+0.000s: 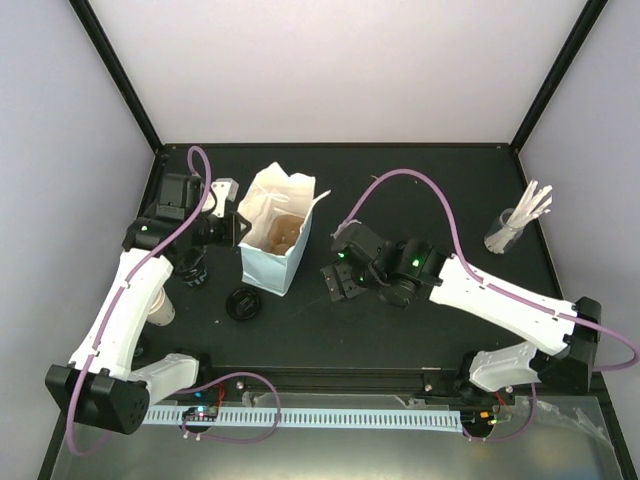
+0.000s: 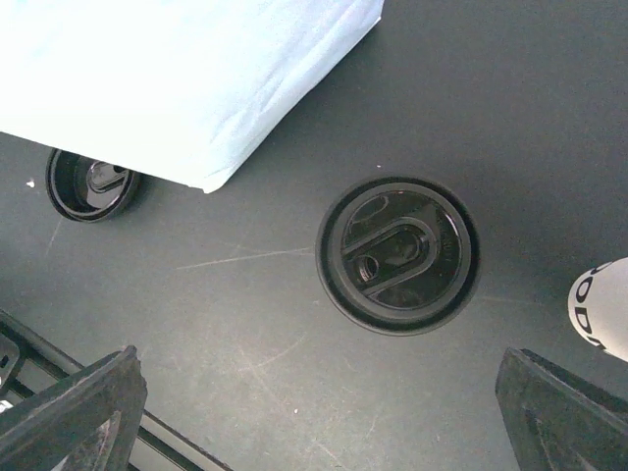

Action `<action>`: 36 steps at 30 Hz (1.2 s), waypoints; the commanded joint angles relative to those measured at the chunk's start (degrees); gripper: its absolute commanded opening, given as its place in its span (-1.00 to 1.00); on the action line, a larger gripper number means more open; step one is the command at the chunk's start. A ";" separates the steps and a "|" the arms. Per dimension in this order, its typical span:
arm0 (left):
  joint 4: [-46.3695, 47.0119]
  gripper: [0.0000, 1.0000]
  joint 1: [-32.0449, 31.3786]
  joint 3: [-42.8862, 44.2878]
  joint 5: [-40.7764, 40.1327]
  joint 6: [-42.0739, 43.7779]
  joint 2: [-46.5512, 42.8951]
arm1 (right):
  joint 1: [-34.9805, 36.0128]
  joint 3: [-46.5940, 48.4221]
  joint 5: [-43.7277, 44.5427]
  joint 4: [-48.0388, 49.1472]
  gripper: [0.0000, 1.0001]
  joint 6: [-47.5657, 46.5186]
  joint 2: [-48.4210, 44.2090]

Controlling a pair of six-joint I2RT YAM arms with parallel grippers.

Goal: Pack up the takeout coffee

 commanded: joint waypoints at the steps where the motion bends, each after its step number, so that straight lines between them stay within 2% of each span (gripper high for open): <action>1: -0.63 -0.60 0.31 0.52 0.98 1.74 -2.11 | -0.85 -0.63 -1.37 1.74 1.00 0.14 -0.98; 5: -1.35 -0.58 0.31 1.36 0.24 2.31 -3.49 | -0.82 2.54 2.92 -4.04 1.00 2.01 2.41; 8: -1.17 -0.54 0.31 1.49 -0.05 2.59 -4.93 | -0.83 2.70 2.73 -4.83 1.00 2.68 3.88; 13: 0.28 -0.21 0.31 0.96 0.30 3.23 -8.28 | -0.96 1.84 2.20 -4.12 0.98 5.22 5.56; 19: 3.73 0.01 0.31 -1.33 -2.01 3.15 -12.81 | -1.54 2.51 0.49 -4.29 0.93 6.78 9.41; 30: 4.68 0.48 0.31 -1.85 -2.58 2.59 -14.90 | -5.76 0.10 -3.13 -0.44 0.91 7.73 13.48; 36: 4.94 0.61 0.31 -1.70 -2.51 2.44 -15.46 | -6.45 2.81 -1.67 -1.13 0.90 8.48 16.87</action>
